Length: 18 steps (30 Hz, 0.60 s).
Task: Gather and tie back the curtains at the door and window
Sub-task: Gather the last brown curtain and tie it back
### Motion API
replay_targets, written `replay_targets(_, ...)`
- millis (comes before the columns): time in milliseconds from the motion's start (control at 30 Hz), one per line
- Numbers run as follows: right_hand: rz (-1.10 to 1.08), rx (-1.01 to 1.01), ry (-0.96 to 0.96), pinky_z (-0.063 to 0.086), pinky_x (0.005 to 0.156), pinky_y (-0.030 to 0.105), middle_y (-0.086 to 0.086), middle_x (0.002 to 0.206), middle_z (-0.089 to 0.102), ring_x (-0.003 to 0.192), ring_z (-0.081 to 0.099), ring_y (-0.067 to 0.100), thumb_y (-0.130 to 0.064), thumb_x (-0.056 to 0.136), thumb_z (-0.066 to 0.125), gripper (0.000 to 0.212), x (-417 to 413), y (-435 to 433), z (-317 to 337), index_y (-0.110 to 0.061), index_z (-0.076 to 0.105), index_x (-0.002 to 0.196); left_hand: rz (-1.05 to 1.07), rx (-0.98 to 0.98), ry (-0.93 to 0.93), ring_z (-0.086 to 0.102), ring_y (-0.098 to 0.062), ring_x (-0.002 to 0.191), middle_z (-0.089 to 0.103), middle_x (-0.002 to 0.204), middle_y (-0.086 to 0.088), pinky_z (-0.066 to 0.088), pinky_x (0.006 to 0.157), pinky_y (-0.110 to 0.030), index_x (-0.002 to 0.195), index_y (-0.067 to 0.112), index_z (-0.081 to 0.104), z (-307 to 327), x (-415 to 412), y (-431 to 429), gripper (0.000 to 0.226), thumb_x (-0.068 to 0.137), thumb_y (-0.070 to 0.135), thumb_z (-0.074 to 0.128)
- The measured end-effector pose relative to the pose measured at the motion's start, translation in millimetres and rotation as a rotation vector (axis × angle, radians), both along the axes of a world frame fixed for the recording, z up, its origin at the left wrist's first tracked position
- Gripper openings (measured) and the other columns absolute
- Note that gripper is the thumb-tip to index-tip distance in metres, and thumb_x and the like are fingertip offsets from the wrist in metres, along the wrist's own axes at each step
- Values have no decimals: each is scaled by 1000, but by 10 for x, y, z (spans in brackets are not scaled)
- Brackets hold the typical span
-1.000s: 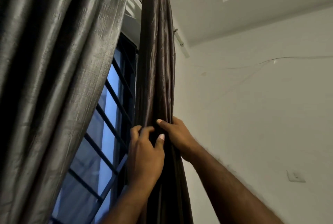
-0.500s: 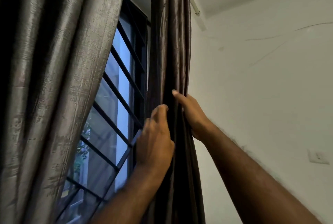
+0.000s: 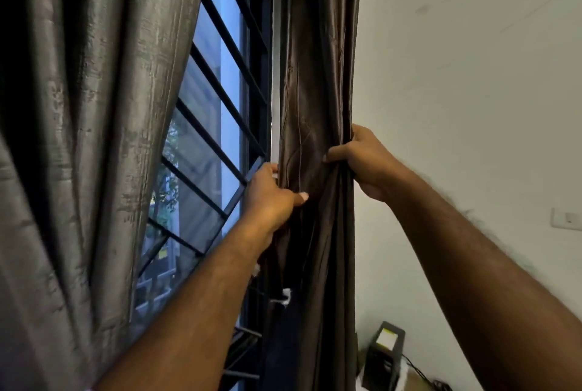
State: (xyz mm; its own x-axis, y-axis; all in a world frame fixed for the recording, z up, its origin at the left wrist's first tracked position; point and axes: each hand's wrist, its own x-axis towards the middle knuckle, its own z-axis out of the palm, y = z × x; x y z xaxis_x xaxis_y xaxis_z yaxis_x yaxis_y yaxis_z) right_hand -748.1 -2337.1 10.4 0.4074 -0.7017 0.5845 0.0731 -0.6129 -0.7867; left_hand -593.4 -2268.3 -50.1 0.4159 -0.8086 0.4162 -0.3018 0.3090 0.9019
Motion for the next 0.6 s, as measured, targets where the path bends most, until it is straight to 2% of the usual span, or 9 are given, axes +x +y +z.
replay_targets(100, 4, 32, -6, 61, 80, 31, 5, 107, 72, 100, 71, 24, 10, 79, 63, 42, -76, -18, -306, -24, 65, 103, 4, 121, -78, 62, -30, 116, 66, 125, -13, 52, 99, -48, 129, 8, 58, -190, 80, 5, 59, 75, 1, 80)
replay_targets(200, -15, 52, -28, 60, 74, 24, -5, 96, 78, 99, 73, 20, 12, 78, 64, 46, -48, -31, -681, -28, 65, 101, 17, 168, -175, 70, -24, 97, 73, 103, -10, 57, 90, -45, 107, 11, 70, -392, 95, 9, 29, 80, 2, 75)
replay_targets(267, -52, 24, -66, 60, 77, 26, -12, 98, 77, 100, 73, 13, 9, 81, 64, 49, 1, -25, -915, -32, 61, 110, 25, 194, -247, 71, -22, 92, 74, 97, -7, 58, 88, -45, 102, 14, 71, -473, 101, 12, 19, 84, 7, 72)
replay_targets(333, -126, -54, -125, 60, 87, 32, -13, 111, 71, 104, 71, 8, 4, 85, 62, 64, 17, -16, -1088, -36, 47, 133, -1, 188, -302, 68, -21, 103, 71, 111, -4, 54, 94, -44, 117, 16, 66, -492, 123, 40, 30, 88, 22, 71)
replay_targets(400, -172, -161, -171, 57, 91, 26, -30, 124, 60, 111, 66, -1, 2, 88, 61, 87, -10, 24, -1171, -51, 23, 146, -35, 155, -322, 58, -15, 117, 61, 127, 3, 47, 100, -36, 134, 16, 55, -473, 175, 82, 45, 94, 33, 63)
replay_targets(433, -200, -227, -179, 55, 94, 23, -40, 126, 54, 114, 61, -8, 3, 88, 59, 91, -30, 41, -1193, -53, 20, 147, -45, 134, -325, 54, -11, 116, 58, 127, 6, 44, 97, -31, 137, 17, 53, -467, 209, 96, 43, 97, 33, 57)
replay_targets(500, -242, -317, -165, 52, 102, 29, -38, 124, 55, 118, 57, -8, 10, 86, 54, 73, -57, 52, -1219, -39, 46, 140, -108, 140, -334, 57, -9, 110, 62, 118, 8, 45, 89, -25, 133, 17, 57, -480, 241, 112, 34, 100, 20, 54)
replay_targets(533, -271, -320, -140, 53, 102, 37, -25, 118, 61, 114, 59, -1, 11, 85, 52, 57, -55, 62, -1221, -30, 64, 123, -146, 158, -341, 61, -10, 108, 66, 114, 7, 48, 87, -24, 129, 18, 61, -502, 228, 110, 32, 98, 13, 56)
replay_targets(600, -330, -255, -73, 53, 97, 47, -5, 103, 67, 101, 63, 8, 8, 84, 53, 40, -29, 98, -1235, -25, 76, 91, -122, 161, -348, 65, -17, 105, 69, 106, -1, 55, 88, -31, 120, 18, 65, -543, 163, 77, 30, 91, 9, 66)
